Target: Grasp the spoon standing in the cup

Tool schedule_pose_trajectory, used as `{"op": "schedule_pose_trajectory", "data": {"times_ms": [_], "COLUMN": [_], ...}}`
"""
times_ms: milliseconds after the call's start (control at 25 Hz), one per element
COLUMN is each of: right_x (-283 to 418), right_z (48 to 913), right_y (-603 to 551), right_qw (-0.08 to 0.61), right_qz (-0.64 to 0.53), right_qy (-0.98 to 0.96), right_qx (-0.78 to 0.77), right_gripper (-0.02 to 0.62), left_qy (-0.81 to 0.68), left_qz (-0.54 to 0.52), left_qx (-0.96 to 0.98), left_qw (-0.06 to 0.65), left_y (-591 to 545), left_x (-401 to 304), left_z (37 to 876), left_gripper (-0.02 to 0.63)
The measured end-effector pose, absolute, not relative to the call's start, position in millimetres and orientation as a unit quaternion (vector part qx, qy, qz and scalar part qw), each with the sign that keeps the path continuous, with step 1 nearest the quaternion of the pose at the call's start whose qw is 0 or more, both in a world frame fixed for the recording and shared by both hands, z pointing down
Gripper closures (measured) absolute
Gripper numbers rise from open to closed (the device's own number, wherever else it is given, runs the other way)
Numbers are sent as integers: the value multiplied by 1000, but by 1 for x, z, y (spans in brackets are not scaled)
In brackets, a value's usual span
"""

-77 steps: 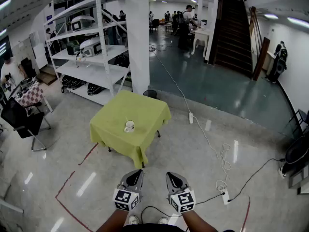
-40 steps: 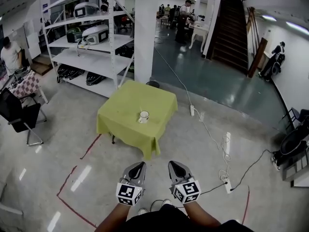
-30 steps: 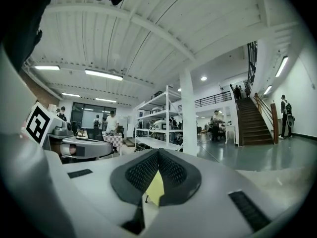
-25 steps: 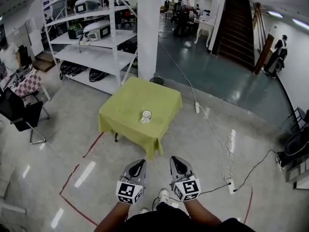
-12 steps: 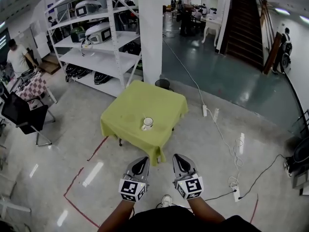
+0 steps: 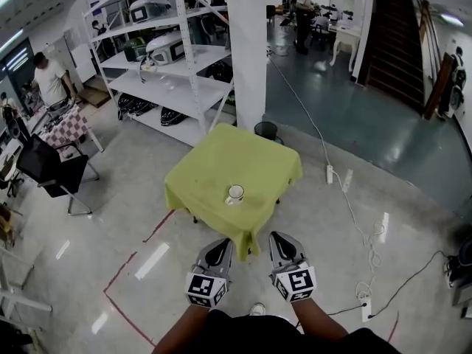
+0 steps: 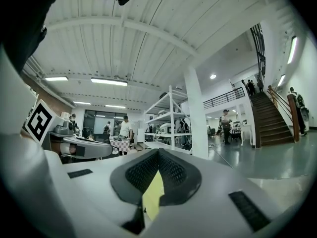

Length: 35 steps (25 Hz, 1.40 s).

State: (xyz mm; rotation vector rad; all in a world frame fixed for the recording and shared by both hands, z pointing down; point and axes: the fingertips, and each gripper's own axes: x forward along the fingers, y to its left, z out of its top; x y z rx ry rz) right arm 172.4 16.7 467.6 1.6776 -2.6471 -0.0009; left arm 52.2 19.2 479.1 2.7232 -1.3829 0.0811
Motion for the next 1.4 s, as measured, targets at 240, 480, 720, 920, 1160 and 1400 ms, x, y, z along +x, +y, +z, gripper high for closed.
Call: {"op": "schedule_pose_trajectory", "data": {"times_ms": [240, 480, 720, 920, 1160, 1400], "right_x": [159, 136, 117, 101, 73, 58], "right_z": [468, 477, 475, 476, 482, 493], "right_y": [-13, -51, -97, -131, -155, -179], "right_qw": [-5, 17, 4, 3, -20, -24], "right_qz": [-3, -1, 1, 4, 26, 63], "right_qy": [-858, -859, -857, -853, -854, -842], "right_qx": [514, 512, 515, 522, 520, 535], "right_gripper": [589, 589, 589, 589, 589, 589], "left_qy": [-460, -455, -445, -439, -426, -406], "left_qz": [27, 27, 23, 18, 18, 3], "left_qx": [887, 889, 894, 897, 903, 913], "left_qw": [44, 48, 51, 48, 49, 47], "left_y": [-5, -41, -93, -133, -166, -189], "left_x": [44, 29, 12, -6, -29, -45], "left_z": [483, 492, 492, 491, 493, 484], "left_gripper": [600, 600, 600, 600, 600, 600]}}
